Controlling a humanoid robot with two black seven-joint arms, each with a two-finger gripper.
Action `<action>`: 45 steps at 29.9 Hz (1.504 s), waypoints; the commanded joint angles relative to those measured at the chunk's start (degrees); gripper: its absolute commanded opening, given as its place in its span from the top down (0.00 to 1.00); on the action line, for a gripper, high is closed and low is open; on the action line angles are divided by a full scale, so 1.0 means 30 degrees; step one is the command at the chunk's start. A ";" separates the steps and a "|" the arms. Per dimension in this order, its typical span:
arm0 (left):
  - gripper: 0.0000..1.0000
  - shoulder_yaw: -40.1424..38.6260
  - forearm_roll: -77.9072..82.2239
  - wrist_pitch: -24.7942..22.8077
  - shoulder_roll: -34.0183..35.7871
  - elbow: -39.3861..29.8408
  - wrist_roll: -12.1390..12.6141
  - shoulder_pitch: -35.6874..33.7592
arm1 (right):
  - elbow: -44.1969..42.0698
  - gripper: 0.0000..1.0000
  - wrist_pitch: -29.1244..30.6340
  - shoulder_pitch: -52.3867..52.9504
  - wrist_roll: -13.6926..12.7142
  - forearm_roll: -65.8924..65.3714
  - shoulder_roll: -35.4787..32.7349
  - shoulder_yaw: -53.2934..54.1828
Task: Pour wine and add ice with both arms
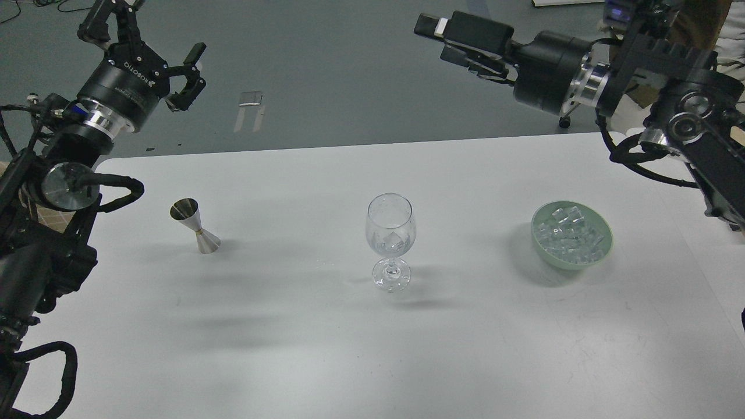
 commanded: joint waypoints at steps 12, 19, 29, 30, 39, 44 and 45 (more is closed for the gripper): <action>0.02 0.0090 0.0028 0.0000 -0.0059 0.0000 0.0029 -0.0652 | -0.4535 0.07 0.0004 -0.0303 0.0182 0.3842 0.3671 0.5869; 0.02 0.0119 -0.0001 0.0000 -0.0176 0.0058 0.0029 -0.0623 | -0.6268 0.07 -0.0130 -0.0215 0.0182 0.4343 0.5169 0.7516; 0.02 0.0002 -0.0030 0.0000 -0.0527 0.0116 0.0029 -0.0652 | -0.7469 0.07 -0.3086 -0.0039 0.0123 0.9522 0.6984 0.8219; 0.02 0.0002 -0.0059 0.0000 -0.0557 0.0117 0.0029 -0.0652 | -0.7469 0.07 -0.3321 -0.0010 0.0065 0.9818 0.7102 0.8219; 0.02 -0.0057 -0.0059 0.0000 -0.0938 0.0175 0.0029 -0.0623 | -0.9284 0.07 -0.5023 0.0839 -0.0140 1.2455 0.7543 0.8248; 0.02 -0.0086 -0.0059 0.0000 -0.0967 0.0205 0.0000 -0.0623 | -0.9988 0.07 -0.4322 0.0840 -0.1866 1.3981 0.7133 0.7955; 0.02 -0.0086 -0.0059 0.0000 -0.0996 0.0205 0.0000 -0.0623 | -0.9988 0.06 -0.4088 0.0840 -0.2101 1.3981 0.7016 0.7955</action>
